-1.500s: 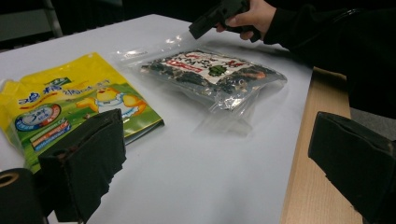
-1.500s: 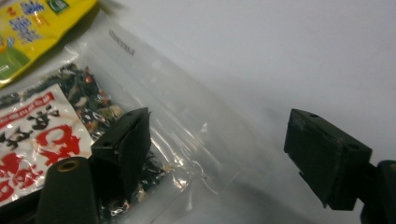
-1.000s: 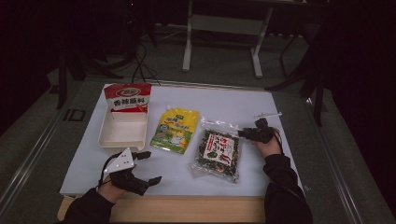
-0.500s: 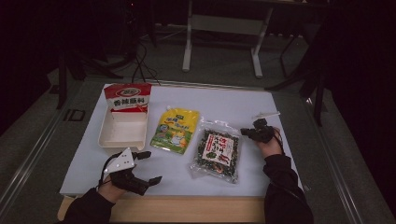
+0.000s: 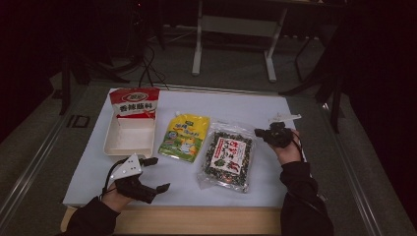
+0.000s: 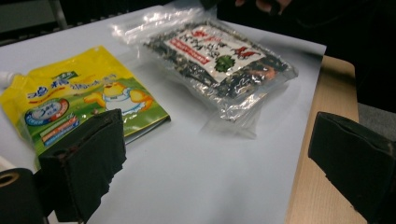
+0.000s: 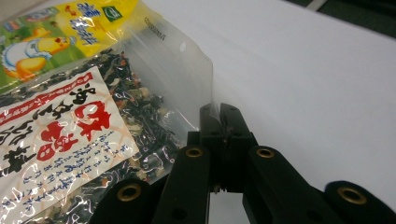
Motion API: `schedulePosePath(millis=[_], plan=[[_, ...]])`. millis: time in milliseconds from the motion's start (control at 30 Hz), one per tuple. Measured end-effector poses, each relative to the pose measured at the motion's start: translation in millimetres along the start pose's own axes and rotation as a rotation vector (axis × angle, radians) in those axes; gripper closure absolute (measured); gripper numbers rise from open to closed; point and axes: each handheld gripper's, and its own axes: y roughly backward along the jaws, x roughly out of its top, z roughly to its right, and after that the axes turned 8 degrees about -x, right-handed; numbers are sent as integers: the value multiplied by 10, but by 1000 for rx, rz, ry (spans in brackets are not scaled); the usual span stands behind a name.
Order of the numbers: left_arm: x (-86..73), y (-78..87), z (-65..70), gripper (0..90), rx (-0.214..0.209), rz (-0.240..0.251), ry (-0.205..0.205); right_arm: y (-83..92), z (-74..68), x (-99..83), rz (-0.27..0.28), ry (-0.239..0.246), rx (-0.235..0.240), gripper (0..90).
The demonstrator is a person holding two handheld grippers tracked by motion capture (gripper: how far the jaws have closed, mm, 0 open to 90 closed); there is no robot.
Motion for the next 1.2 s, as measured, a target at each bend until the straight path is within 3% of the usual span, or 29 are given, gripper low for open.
schedulePosePath(millis=[267, 433, 667, 1000, 1200], plan=[[73, 40, -45, 47, -5, 21, 50, 284, -144, 188, 76, 71, -8, 898], [167, 10, -19, 47, 12, -46, 69, 464, -263, 303, 129, 115, -3, 898], [234, -46, 4, 47, -7, -62, 32, 682, -424, 416, 188, 176, 2, 899], [380, -169, -34, 54, -35, -49, 25, 949, -647, 505, 262, 240, 23, 898], [454, -259, -94, 67, -66, -25, 45, 1055, -734, 516, 302, 261, 40, 898]])
